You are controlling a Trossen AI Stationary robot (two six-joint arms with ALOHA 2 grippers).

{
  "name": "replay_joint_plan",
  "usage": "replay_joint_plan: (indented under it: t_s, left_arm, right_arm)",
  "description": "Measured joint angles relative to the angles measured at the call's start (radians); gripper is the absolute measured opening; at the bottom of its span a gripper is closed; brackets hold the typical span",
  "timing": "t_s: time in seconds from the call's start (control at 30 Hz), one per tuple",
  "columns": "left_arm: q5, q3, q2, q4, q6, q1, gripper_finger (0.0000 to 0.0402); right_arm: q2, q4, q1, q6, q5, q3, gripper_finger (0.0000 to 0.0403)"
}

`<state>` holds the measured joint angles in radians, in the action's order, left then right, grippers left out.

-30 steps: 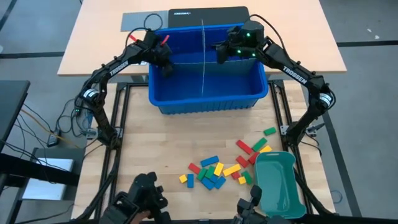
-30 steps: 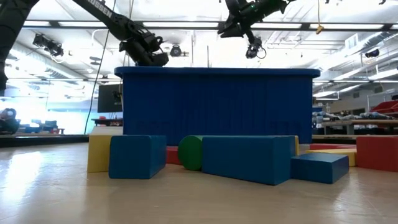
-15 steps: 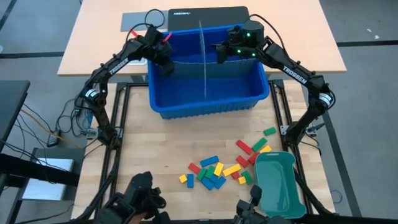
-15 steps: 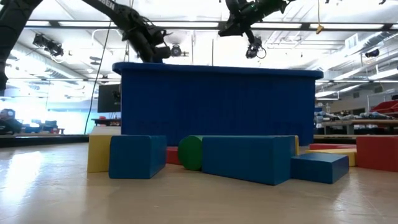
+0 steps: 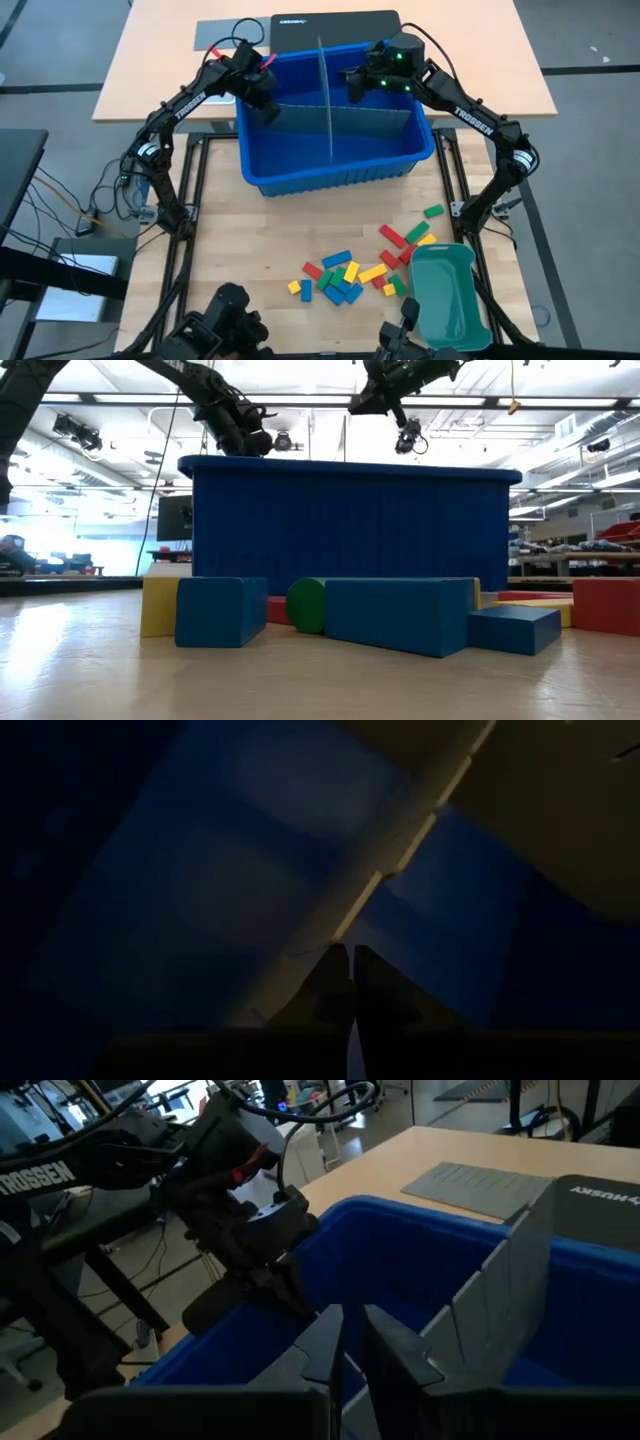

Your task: Sort Items/Unsort Items

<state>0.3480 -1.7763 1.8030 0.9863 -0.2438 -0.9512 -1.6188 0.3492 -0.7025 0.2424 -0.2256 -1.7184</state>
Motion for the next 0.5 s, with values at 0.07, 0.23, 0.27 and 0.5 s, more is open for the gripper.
replay_joint_plan:
  t_s: [0.07,0.23,0.27,0.5]
  left_arm:
    - [0.0,0.0,0.0,0.001,0.014,0.003,0.0011]
    - [-0.001,0.0,0.0,0.005,0.019,0.016,0.0031]
    - [-0.008,0.0,0.0,0.005,0.021,0.019,0.0032]
    - [-0.072,0.0,0.002,0.002,0.101,0.02,0.0009]
  right_arm:
    - [0.0,-0.002,0.0,-0.001,-0.001,0.0,0.0045]
    - [0.0,-0.004,0.0,-0.01,0.0,0.0,0.0052]
    - [0.0,-0.004,0.0,-0.01,0.0,0.0,0.0053]
    - [0.0,0.061,-0.002,-0.045,-0.008,0.0,0.0063]
